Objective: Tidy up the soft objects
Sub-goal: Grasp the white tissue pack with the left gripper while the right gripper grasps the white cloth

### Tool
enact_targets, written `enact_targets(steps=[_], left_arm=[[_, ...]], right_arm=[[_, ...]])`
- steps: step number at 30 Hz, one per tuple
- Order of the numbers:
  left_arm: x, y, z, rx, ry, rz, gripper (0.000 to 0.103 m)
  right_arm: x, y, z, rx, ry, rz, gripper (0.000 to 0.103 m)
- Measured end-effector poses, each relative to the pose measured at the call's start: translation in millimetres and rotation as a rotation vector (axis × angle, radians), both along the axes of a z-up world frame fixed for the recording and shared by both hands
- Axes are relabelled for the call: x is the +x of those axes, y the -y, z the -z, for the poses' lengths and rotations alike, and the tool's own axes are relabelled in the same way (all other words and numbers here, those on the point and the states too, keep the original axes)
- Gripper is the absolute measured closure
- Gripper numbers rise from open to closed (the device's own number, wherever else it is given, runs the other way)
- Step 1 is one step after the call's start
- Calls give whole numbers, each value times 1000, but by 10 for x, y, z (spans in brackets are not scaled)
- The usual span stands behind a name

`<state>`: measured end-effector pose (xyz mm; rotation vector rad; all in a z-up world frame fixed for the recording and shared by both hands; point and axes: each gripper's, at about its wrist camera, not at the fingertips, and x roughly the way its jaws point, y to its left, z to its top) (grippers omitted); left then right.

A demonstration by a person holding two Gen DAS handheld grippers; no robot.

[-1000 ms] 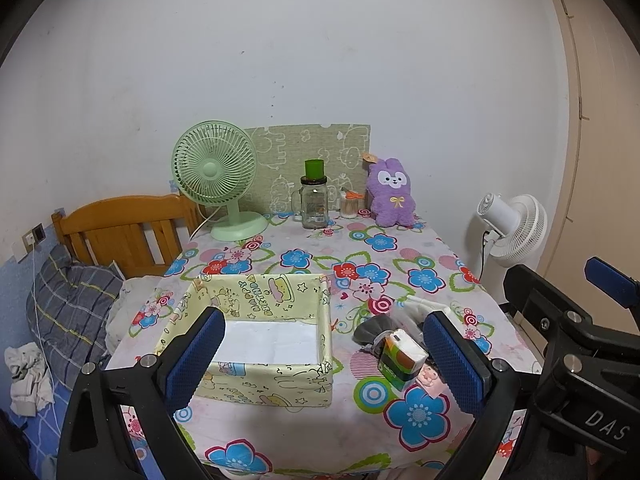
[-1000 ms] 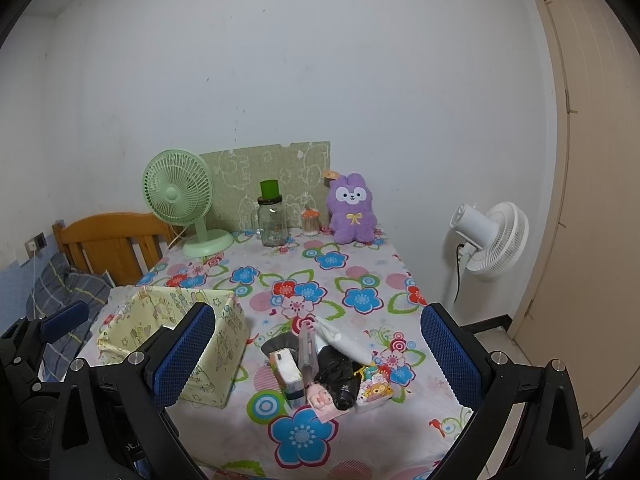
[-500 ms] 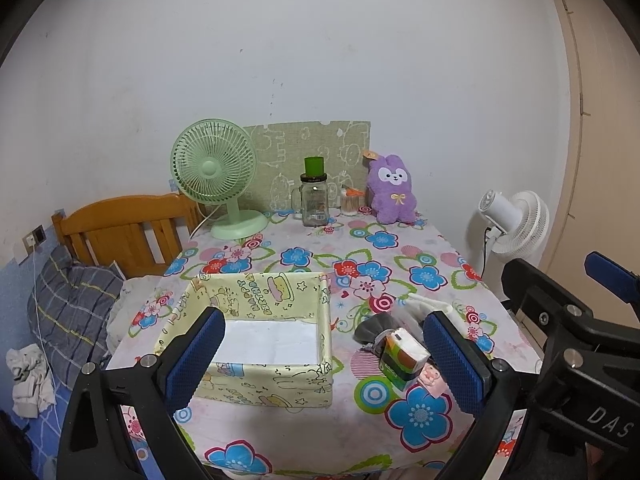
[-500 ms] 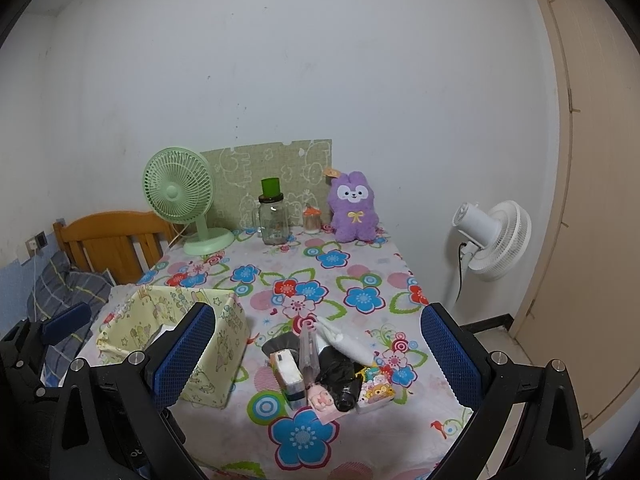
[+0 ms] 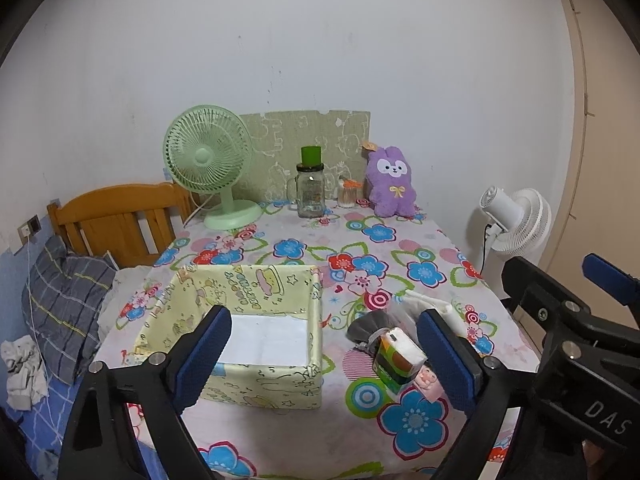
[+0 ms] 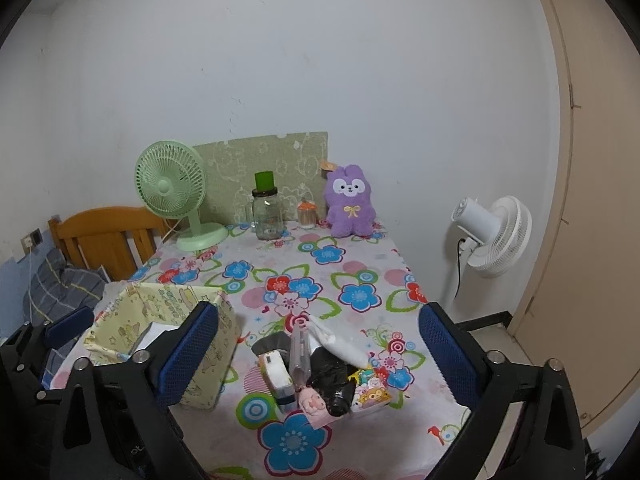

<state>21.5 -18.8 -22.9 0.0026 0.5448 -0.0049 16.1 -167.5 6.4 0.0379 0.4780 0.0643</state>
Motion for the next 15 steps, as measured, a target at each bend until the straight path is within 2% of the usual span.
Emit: enact_targets(steps=[7, 15], left_arm=[[109, 102, 133, 5, -30, 3, 13], [282, 271, 350, -3, -93, 24, 16]], right_arm=[[139, 52, 140, -3, -37, -10, 5], [353, 157, 390, 14, -96, -30, 12]])
